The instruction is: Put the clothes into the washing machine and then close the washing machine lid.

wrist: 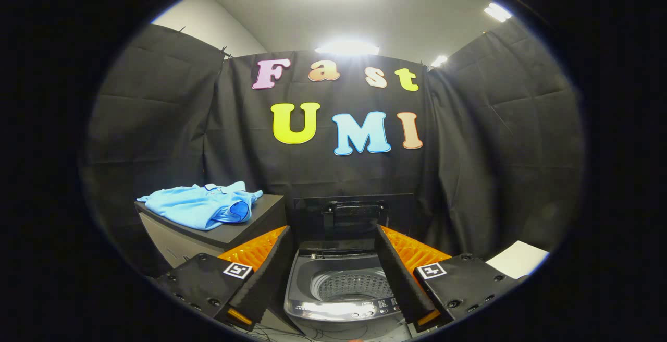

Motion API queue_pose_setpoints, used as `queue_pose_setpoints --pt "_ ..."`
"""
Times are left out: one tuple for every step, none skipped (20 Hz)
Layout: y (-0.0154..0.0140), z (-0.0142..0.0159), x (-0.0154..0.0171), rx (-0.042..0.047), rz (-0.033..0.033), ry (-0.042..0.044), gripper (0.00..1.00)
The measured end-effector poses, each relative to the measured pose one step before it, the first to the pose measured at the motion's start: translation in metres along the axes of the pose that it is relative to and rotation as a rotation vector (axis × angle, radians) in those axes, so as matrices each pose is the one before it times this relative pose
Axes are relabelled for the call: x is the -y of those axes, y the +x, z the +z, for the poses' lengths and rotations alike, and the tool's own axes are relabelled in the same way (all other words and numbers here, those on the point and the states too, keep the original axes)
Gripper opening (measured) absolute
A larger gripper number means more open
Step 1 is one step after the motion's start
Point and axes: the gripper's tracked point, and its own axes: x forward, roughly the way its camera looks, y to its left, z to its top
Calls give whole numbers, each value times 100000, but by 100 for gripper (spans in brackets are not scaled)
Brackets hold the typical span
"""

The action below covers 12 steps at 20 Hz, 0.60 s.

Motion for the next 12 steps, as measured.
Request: queue_pose_setpoints --pt "70 211 -475 62 1064 -674 98" --pt "219 290 -440 182 1299 -180 99" --pt "246 149 -386 -41 1154 249 99" --pt "196 240 -450 -7 1171 536 99" --pt "233 225 -496 -34 939 105 99" --pt "285 307 -431 -179 808 -258 99" --pt "325 277 -441 -95 797 -203 99" --pt "306 377 -572 35 1326 216 99" --pt "374 398 -754 96 1556 528 99" --pt "342 427 -646 -9 1586 731 98" --pt "399 208 -609 -420 1459 772 98" --pt "440 316 -671 -412 1734 708 99"
